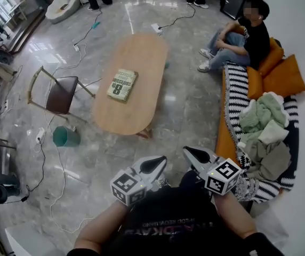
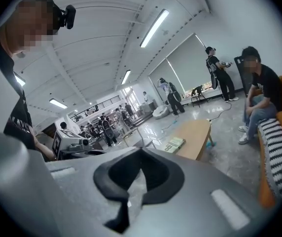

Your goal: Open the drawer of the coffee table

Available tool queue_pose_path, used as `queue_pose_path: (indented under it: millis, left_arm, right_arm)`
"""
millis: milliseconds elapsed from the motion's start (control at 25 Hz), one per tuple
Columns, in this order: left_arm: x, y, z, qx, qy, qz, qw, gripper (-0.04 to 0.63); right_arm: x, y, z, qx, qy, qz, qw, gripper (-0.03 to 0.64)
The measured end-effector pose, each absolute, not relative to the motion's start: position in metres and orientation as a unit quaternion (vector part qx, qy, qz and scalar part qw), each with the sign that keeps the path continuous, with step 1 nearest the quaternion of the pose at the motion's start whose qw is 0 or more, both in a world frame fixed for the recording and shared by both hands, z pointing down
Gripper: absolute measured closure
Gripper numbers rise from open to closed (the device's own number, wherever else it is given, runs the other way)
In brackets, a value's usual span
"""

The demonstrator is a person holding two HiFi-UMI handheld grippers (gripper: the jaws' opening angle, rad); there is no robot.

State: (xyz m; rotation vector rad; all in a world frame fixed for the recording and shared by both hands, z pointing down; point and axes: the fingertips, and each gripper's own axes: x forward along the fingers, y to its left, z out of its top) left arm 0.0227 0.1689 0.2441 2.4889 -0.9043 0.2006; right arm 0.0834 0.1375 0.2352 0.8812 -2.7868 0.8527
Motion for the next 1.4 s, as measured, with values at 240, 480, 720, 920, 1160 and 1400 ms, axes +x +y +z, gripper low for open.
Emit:
queue_pose_path:
  millis: [240, 480, 720, 920, 1160, 1400]
  left_arm:
    - [0.021, 0.139, 0.244, 0.894, -0.372, 0.068, 0.242, 0.597]
    - [0.033, 0.083, 0.248, 0.869, -0.426, 0.048, 0.245, 0.596]
    - [0.062, 0.028, 0.253, 0.854, -0.456, 0.047, 0.246, 0.596]
    - [0.073, -0.014, 0.251, 0.833, -0.494, 0.044, 0.245, 0.597]
    - [0.077, -0.047, 0.247, 0.799, -0.548, 0.024, 0.247, 0.597]
    - [0.088, -0.048, 0.259, 0.771, -0.581, 0.020, 0.260, 0.595]
  right_arm:
    - [0.080, 0.098, 0.236, 0.249, -0.925, 0.282, 0.057, 0.617]
    - [0.089, 0.046, 0.242, 0.196, -0.937, 0.279, 0.078, 0.617]
    - [0.111, -0.017, 0.252, 0.155, -0.942, 0.282, 0.094, 0.617]
    - [0.122, -0.065, 0.253, 0.120, -0.947, 0.280, 0.103, 0.615]
    - [0.124, -0.101, 0.252, 0.070, -0.953, 0.268, 0.121, 0.616]
    - [0.127, -0.122, 0.259, 0.030, -0.955, 0.262, 0.138, 0.616]
